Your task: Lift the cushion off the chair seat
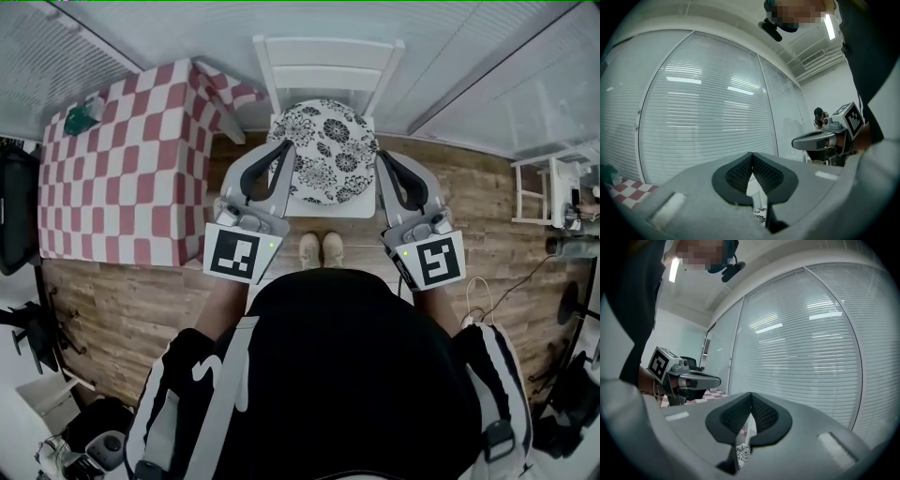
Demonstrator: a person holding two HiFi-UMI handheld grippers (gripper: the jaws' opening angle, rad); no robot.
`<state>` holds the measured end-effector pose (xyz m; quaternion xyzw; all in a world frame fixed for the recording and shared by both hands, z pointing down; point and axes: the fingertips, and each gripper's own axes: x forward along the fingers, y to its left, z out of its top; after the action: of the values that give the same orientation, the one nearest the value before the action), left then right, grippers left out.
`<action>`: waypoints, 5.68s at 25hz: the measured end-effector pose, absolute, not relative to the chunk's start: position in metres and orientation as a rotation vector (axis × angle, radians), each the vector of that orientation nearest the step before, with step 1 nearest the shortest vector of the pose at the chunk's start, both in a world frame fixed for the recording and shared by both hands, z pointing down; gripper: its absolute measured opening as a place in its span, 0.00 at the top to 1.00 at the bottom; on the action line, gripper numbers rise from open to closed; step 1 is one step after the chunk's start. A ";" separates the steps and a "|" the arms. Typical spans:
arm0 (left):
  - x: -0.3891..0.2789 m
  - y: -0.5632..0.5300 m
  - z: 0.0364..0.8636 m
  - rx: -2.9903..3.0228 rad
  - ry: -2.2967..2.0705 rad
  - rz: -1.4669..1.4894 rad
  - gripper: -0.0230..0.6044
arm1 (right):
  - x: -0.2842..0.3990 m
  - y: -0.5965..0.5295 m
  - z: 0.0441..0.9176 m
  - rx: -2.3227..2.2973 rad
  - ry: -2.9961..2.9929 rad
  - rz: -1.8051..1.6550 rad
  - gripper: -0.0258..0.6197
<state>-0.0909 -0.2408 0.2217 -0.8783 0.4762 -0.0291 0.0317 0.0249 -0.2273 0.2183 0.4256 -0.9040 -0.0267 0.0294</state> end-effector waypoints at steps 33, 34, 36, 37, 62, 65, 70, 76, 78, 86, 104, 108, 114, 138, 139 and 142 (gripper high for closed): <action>-0.088 -0.257 0.324 -2.797 1.506 -0.273 0.92 | 0.022 -0.252 0.304 1.031 -2.834 0.039 0.86; -0.088 -0.257 0.329 -2.802 1.506 -0.279 0.91 | 0.022 -0.252 0.309 1.016 -2.833 0.040 0.85; -0.087 -0.256 0.338 -2.813 1.503 -0.301 0.89 | 0.021 -0.252 0.319 0.987 -2.827 0.057 0.83; -0.086 -0.256 0.343 -2.820 1.499 -0.310 0.88 | 0.021 -0.251 0.324 0.976 -2.823 0.069 0.82; -0.067 -0.244 0.427 -2.948 1.256 -0.519 0.68 | 0.004 -0.232 0.416 0.709 -2.769 0.105 0.68; -0.066 -0.243 0.438 -2.952 1.244 -0.536 0.68 | 0.004 -0.228 0.433 0.677 -2.746 0.114 0.67; -0.064 -0.238 0.458 -2.952 1.200 -0.604 0.65 | 0.001 -0.224 0.455 0.635 -2.724 0.125 0.66; -0.068 -0.236 0.487 -2.950 1.204 -0.690 0.65 | -0.002 -0.219 0.486 0.558 -2.681 0.094 0.66; -0.069 -0.235 0.497 -2.945 1.202 -0.727 0.64 | -0.001 -0.217 0.497 0.526 -2.660 0.078 0.66; -0.068 -0.225 0.539 -2.938 1.115 -0.863 0.63 | -0.004 -0.205 0.537 0.438 -2.578 0.043 0.65; -0.060 -0.202 0.625 -2.931 0.977 -1.060 0.60 | -0.010 -0.192 0.607 0.357 -2.501 0.036 0.64; -0.059 -0.199 0.640 -2.918 0.942 -1.102 0.60 | -0.010 -0.191 0.623 0.341 -2.470 0.029 0.64; -0.059 -0.197 0.666 -2.879 0.891 -1.193 0.60 | -0.008 -0.184 0.651 0.314 -2.418 0.039 0.64; -0.059 -0.188 0.756 -2.668 0.676 -1.518 0.59 | -0.003 -0.171 0.763 0.140 -2.205 -0.121 0.63; -0.058 -0.189 0.756 -2.637 0.659 -1.525 0.59 | -0.002 -0.171 0.767 0.140 -2.192 -0.132 0.63; -0.054 -0.191 0.761 -2.584 0.603 -1.542 0.57 | 0.002 -0.170 0.778 0.148 -2.160 -0.152 0.63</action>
<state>-0.0543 -0.1912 0.7611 -0.8415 0.1963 -0.5020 0.0362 0.0018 -0.1697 0.7777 0.0603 -0.8801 -0.0619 0.4669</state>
